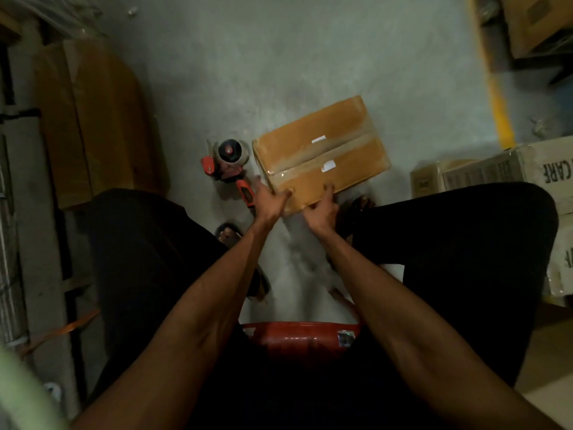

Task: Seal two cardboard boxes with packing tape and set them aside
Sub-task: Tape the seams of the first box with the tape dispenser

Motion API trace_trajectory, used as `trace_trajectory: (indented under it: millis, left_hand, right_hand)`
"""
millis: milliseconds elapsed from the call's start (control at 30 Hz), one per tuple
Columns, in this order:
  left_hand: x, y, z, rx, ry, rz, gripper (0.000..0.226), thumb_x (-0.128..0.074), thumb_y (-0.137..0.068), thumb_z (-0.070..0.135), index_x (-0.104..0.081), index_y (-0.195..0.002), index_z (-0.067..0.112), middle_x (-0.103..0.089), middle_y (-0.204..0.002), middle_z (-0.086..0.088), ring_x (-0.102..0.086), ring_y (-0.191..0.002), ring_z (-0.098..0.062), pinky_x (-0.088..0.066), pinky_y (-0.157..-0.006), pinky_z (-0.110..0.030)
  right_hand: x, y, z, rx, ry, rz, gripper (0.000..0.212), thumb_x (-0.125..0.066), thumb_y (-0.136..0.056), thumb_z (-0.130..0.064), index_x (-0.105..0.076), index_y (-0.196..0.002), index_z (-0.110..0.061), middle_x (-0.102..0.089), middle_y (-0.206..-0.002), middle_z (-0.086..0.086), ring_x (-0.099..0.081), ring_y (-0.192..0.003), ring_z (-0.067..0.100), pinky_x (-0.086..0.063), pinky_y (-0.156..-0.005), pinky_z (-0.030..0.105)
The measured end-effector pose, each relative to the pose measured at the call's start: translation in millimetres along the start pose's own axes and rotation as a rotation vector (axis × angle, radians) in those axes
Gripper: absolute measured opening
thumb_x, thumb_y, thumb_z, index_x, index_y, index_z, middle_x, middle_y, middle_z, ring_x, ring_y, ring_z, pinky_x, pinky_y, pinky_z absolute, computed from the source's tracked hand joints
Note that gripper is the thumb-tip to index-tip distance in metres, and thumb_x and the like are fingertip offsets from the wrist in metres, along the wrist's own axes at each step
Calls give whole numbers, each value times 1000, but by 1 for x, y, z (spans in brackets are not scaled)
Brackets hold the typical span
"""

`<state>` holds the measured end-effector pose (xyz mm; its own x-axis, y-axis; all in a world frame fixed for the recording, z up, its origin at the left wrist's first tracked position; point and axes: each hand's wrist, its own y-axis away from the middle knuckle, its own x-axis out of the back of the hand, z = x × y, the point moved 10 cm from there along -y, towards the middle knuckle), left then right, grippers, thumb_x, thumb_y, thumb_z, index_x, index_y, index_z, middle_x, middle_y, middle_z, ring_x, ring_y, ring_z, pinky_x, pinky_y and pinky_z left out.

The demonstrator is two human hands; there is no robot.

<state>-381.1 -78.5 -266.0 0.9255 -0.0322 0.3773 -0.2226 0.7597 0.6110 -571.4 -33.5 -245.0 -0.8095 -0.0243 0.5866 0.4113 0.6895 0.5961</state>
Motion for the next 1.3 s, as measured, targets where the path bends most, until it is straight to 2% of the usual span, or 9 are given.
trace_trajectory:
  millis: [133, 233, 467, 633, 733, 800, 933, 1100, 1300]
  left_hand:
    - [-6, -9, 5, -203, -348, -85, 134, -92, -67, 38, -2, -162, 8, -33, -151, -22, -40, -135, -39, -39, -110, -49]
    - [7, -28, 2, -299, -565, -88, 124, -84, -74, 29, 2, -163, 16, -32, -153, -20, -41, -131, -45, -46, -101, -58]
    - [19, -64, -1, -210, -276, -198, 125, -83, -64, 62, -6, -160, 38, -40, -155, -15, -43, -139, -35, -40, -113, -57]
    - [18, -59, 8, -104, -207, -178, 100, -72, -83, 23, -11, -160, 41, -43, -153, -20, -46, -134, -41, -41, -112, -56]
    - [40, -69, 28, -186, -231, -136, 90, -69, -86, 0, -26, -161, 29, -43, -157, -12, -43, -140, -30, -33, -120, -41]
    - [67, -77, 32, -188, -162, 15, 78, -60, -85, -9, -43, -154, 23, -51, -150, -12, -53, -132, -24, -42, -115, -32]
    - [104, -65, 8, 32, -47, 391, 61, -63, -92, 20, -43, -150, 24, -52, -135, -20, -56, -120, -34, -47, -107, -41]
    - [62, -54, -5, 169, 103, 218, 90, -65, -87, 45, -15, -159, 27, -49, -147, -19, -49, -134, -42, -43, -111, -52]
    - [42, -49, 21, -80, 147, 4, 79, -58, -101, 19, -10, -161, 37, -39, -159, -10, -46, -138, -32, -40, -113, -54]
  right_hand:
    - [-24, 1, -10, 52, -57, -137, 86, -67, -92, -11, -17, -161, -25, -67, -101, 0, -57, -95, 14, -45, -93, 27]
    - [-26, -7, -15, 37, -76, -174, 84, -67, -91, -17, -19, -157, -36, -66, -112, 7, -59, -100, 20, -45, -84, 29]
    - [-11, -33, -56, 169, 82, -163, 38, -64, -94, -16, -54, -131, -17, -64, -117, 10, -58, -108, 24, -47, -92, 32]
    - [-1, -55, -91, 319, 318, -61, 11, -59, -91, -19, -63, -99, -25, -69, -106, 6, -65, -98, 26, -54, -84, 35]
    - [3, -62, -129, 527, 481, 3, 32, -54, -86, -12, -64, -114, -20, -64, -121, 7, -59, -115, 31, -46, -92, 37]
    - [-3, -73, -145, 559, 634, -33, 57, -57, -84, -14, -53, -140, -26, -48, -146, 8, -46, -129, 39, -38, -104, 47]
    - [-13, -95, -134, 405, 823, -247, 86, -65, -87, -22, -19, -154, -51, -7, -164, 20, -15, -143, 58, -13, -115, 68]
    - [-6, -88, -122, 403, 771, -250, 84, -64, -93, -38, -10, -154, -57, -35, -145, 23, -43, -125, 48, -32, -104, 61]
    - [15, -75, -81, 318, 624, -126, 85, -60, -93, -55, -2, -155, -54, -36, -140, 22, -47, -120, 44, -41, -101, 56]
